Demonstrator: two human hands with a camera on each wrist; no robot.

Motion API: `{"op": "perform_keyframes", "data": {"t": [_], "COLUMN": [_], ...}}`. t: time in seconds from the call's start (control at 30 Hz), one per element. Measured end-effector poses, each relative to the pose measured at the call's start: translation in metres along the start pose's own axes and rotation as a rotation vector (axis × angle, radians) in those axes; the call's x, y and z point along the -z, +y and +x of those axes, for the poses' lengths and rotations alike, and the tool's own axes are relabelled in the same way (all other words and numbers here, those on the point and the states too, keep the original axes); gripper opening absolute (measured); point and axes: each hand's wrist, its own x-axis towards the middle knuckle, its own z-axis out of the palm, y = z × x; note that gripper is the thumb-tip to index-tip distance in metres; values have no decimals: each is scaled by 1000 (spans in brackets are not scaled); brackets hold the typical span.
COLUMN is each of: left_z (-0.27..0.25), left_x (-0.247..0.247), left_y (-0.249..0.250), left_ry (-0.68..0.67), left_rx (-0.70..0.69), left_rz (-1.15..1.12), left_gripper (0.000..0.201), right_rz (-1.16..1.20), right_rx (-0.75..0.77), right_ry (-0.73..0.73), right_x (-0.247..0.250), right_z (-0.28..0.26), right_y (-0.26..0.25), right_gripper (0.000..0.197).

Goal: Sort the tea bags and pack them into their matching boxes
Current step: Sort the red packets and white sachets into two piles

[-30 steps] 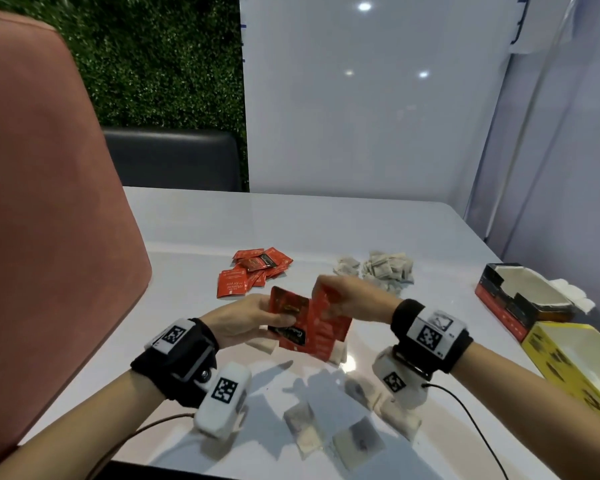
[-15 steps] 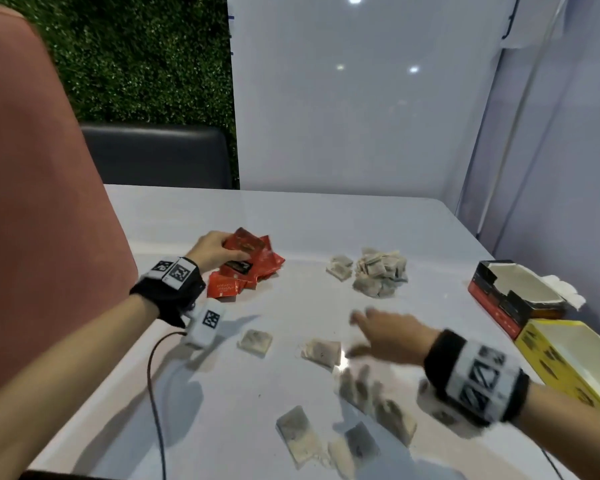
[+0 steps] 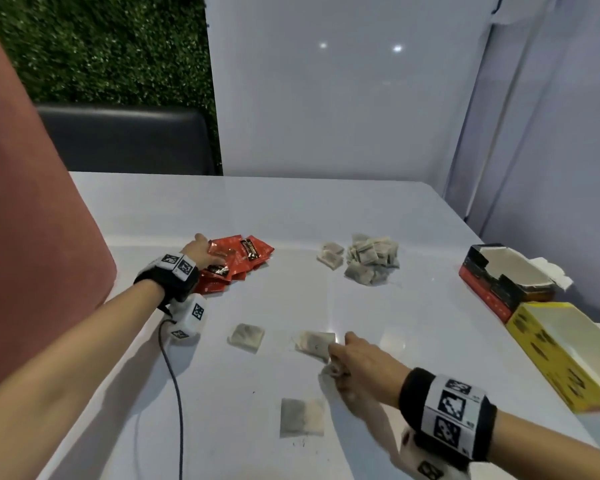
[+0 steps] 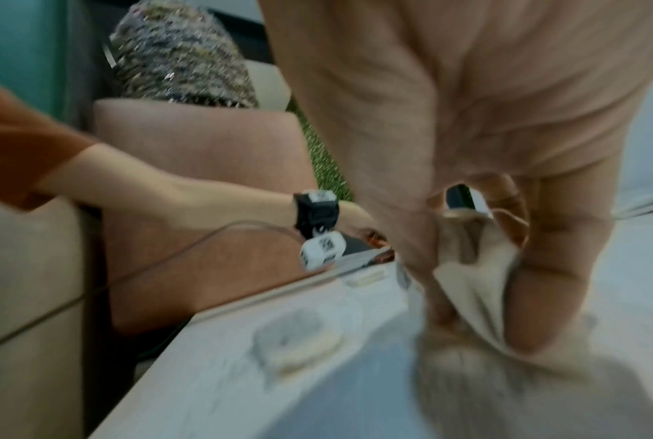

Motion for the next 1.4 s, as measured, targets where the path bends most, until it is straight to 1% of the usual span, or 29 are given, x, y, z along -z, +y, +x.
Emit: {"op": "perform_keyframes", "data": {"t": [0.07, 0.13, 0.17, 0.2, 0.23, 0.3, 0.33, 0.37, 0.4, 0.47, 0.53, 0.57, 0.63, 0.73, 0.77, 0.8, 0.87, 0.93, 1.03, 1.07, 1.1, 1.17, 1.23, 1.3, 1.4], "left_z": [-19, -46, -64, -87, -111, -159, -177, -188, -195, -202, -204, -204, -203, -199, -198, -198, -197, -195, -184, -179, -175, -170, -166, -157, -129], "left_x": [1, -1, -6, -13, -25, -50, -61, -70, -78, -88, -91, -93, -95, -97, -96, -96, -95, -93, -85, -82, -79, -72, -62, -51, -34], "left_y": [5, 11, 14, 17, 18, 21, 22, 24, 27, 34, 44, 48, 57, 64, 65, 66, 69, 69, 66, 65, 66, 72, 87, 109, 149], "left_ry": [109, 200, 178, 97, -32, -347, -449, -502, -505, -460, -390, -345, -291, -298, -301, -305, -311, -315, -360, -381, -405, -444, -462, -425, -305], "left_rx": [-28, -152, -224, -263, -277, -226, -208, -196, -187, -199, -233, -266, -310, -306, -311, -324, -391, -464, -486, -484, -484, -494, -525, -576, -656], "left_rz": [115, 202, 223, 226, 223, 229, 247, 269, 300, 343, 380, 384, 322, 233, 221, 218, 259, 281, 203, 161, 118, 35, -24, -54, -99], "left_gripper": [88, 86, 86, 91, 100, 125, 139, 148, 147, 135, 122, 109, 76, 45, 36, 29, 23, 22, 13, 6, 5, 16, 19, 19, 15], "right_rz": [-10, -33, -37, -39, -38, -37, -45, -57, -75, -125, -151, -154, -151, -104, -79, -50, 29, 153, 422, 539, 653, 838, 983, 1028, 982], "right_rx": [19, 37, 40, 41, 40, 34, 26, 24, 31, 53, 62, 64, 66, 51, 37, 21, -3, -14, -30, -31, -26, -12, 5, 25, 9], "right_ry": [-1, -7, -14, -25, -38, -79, -101, -122, -143, -163, -140, -120, -98, -82, -80, -81, -66, -39, -9, -1, 4, 10, 23, 73, 266], "right_x": [12, 28, 35, 41, 45, 47, 46, 44, 40, 29, 20, 17, 14, 15, 14, 13, 12, 15, 23, 27, 29, 34, 43, 60, 93], "right_z": [8, 16, 20, 23, 27, 36, 41, 45, 49, 52, 53, 53, 53, 49, 48, 47, 43, 36, 23, 17, 13, 8, 4, 5, 20], "right_y": [2, 3, 3, 4, 4, 2, 0, -1, -3, -7, -8, -7, -6, -3, -1, 2, 10, 19, 42, 49, 56, 67, 72, 73, 85], "right_gripper": [11, 12, 14, 17, 18, 13, 13, 16, 22, 27, 29, 31, 31, 18, 17, 22, 26, 23, 19, 20, 22, 28, 30, 28, 25]}}
